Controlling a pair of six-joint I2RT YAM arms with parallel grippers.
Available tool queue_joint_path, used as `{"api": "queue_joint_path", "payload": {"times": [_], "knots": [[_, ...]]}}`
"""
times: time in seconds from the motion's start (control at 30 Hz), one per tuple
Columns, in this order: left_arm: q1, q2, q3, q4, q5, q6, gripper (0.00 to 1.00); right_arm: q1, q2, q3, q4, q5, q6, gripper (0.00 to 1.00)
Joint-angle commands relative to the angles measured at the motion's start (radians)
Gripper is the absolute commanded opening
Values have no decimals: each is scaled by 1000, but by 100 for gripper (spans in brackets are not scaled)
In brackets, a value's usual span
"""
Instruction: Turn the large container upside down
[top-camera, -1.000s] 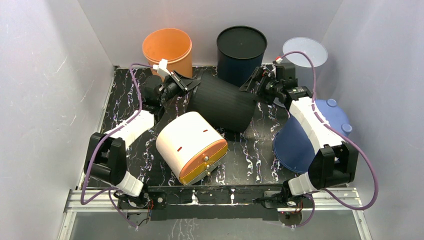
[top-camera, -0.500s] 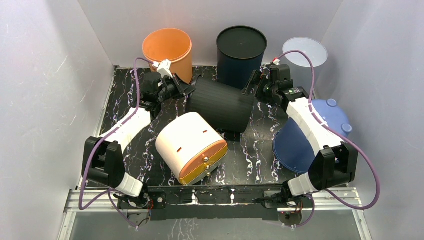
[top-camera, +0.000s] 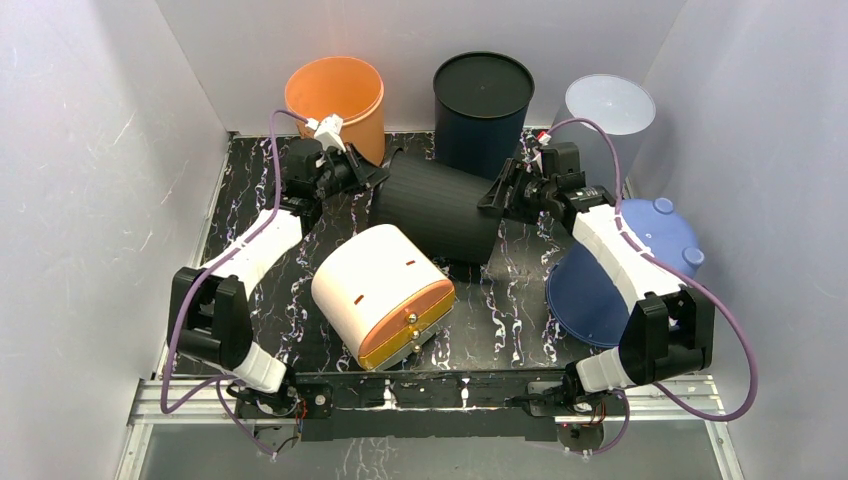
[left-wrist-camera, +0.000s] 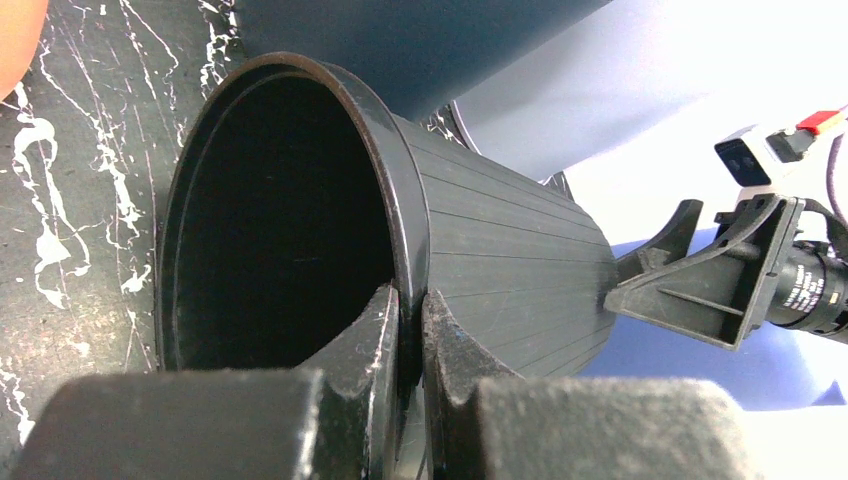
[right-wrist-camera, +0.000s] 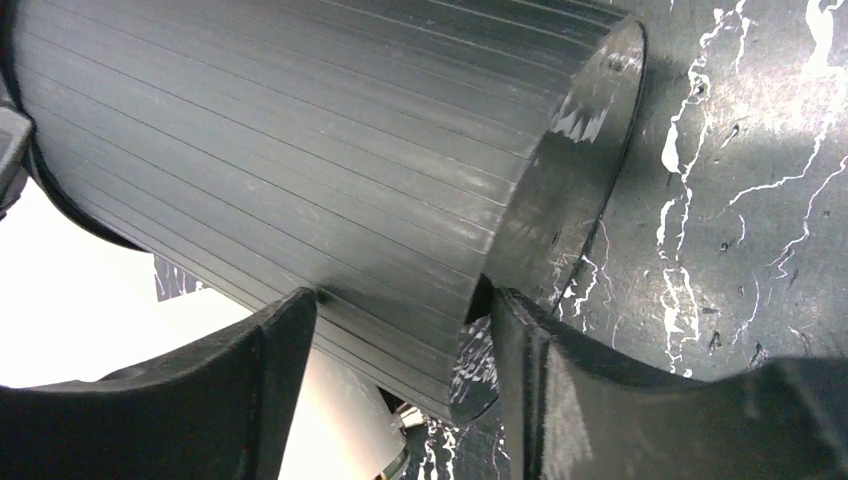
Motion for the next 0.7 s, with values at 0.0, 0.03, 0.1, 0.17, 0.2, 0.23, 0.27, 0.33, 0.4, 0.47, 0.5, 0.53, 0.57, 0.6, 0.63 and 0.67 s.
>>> {"api": "queue_joint_path", "payload": {"times": [0.0, 0.03, 0.1, 0.17, 0.2, 0.23, 0.27, 0.33, 0.4, 0.47, 0.5, 0.53, 0.57, 0.6, 0.63, 0.67], "knots": [[-12, 52, 11, -77, 57, 49, 0, 11, -55, 124, 144, -136, 39, 55], [-14, 64, 18, -74, 78, 45, 0, 12, -60, 127, 153, -148, 55, 52], [-20, 94, 43, -74, 136, 40, 0, 12, -74, 129, 172, -165, 85, 45], [-32, 123, 70, -86, 158, 40, 0, 12, -88, 138, 173, -153, 98, 41], [-36, 133, 78, -85, 163, 36, 0, 12, -93, 149, 161, -134, 96, 40], [-41, 140, 83, -79, 170, 30, 0, 12, -99, 165, 138, -101, 82, 40], [-46, 148, 88, -73, 175, 24, 0, 13, -102, 188, 120, -63, 66, 39], [-61, 164, 108, -68, 190, 19, 0, 12, -103, 226, 86, -34, 32, 37], [-82, 183, 138, -81, 200, 27, 0, 12, -97, 262, 66, -38, 18, 36], [-103, 205, 167, -97, 202, 34, 0, 14, -101, 283, 70, -48, 28, 34], [-113, 216, 179, -98, 206, 32, 0, 14, -108, 282, 83, -48, 40, 33], [-121, 229, 189, -97, 210, 29, 0, 14, -114, 280, 97, -48, 50, 33], [-131, 238, 199, -95, 216, 24, 0, 13, -120, 284, 102, -45, 57, 33], [-142, 251, 212, -93, 222, 18, 0, 14, -123, 292, 105, -45, 59, 33], [-152, 262, 219, -92, 226, 14, 0, 14, -123, 305, 105, -43, 60, 32], [-162, 271, 227, -92, 225, 15, 0, 14, -119, 321, 101, -43, 60, 32]]}}
